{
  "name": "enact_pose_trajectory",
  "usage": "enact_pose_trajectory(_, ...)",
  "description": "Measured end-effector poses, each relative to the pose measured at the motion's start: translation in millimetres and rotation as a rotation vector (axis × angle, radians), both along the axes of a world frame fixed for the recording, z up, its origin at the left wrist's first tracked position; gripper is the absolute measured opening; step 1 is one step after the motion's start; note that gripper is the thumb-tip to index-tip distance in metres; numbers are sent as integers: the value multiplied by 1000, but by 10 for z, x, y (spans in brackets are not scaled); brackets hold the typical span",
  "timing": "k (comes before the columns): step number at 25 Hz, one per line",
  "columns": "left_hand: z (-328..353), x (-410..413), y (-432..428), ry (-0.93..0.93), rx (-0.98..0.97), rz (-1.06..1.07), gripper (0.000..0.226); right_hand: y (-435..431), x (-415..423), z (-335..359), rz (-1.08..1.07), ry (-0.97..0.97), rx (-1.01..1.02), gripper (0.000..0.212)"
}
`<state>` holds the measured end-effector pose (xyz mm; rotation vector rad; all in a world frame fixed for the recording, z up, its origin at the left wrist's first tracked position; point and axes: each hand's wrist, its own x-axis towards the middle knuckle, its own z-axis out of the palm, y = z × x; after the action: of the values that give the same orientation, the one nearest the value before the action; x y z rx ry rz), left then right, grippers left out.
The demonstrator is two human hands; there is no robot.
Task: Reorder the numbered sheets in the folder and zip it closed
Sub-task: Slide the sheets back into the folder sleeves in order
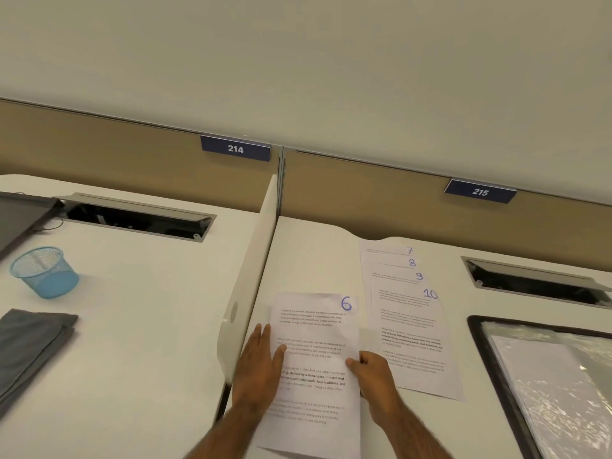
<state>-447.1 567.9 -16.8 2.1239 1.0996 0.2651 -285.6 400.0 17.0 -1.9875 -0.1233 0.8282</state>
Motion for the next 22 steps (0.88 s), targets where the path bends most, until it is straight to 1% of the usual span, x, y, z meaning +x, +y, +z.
enact_pose_trajectory(3, 240, 83, -33, -155, -233, 134, 55, -238, 158, 115, -48, 26, 53, 18)
enact_pose_trajectory(6, 436, 204, -151, -312, -487, 155, 23, -454, 251, 289, -72, 61, 99, 13)
enact_pose_trajectory(7, 491, 253, -217, -340, -572, 145, 20, -538, 291, 340, -79, 66, 106, 13)
enact_pose_trajectory(8, 532, 298, -281, -355, -645, 141, 18, -618, 334, 359, -88, 64, 110, 15)
enact_pose_trajectory(10, 599, 379, -396, -358, -732, 142, 16, -779, 473, 311, -100, 62, 117, 36)
enact_pose_trajectory(11, 637, 420, -447, -355, -748, 131, 15, -853, 550, 297, -97, 75, 127, 45)
enact_pose_trajectory(12, 668, 483, -499, -350, -752, 114, 15, -926, 639, 283, -93, 87, 138, 48)
enact_pose_trajectory(13, 694, 541, -559, -346, -751, 98, 15, -978, 690, 313, -93, 92, 153, 44)
enact_pose_trajectory(16, 772, 721, -813, -362, -725, 79, 15, -1142, 812, 514, -83, 80, 188, 18)
enact_pose_trajectory(20, 784, 1122, -1262, -407, -692, 99, 17, -1490, 1201, 540, -66, 110, 229, 14)
enact_pose_trajectory(22, 751, 1382, -1567, -409, -663, 150, 17, -1752, 1456, 492, -47, 114, 236, 20)
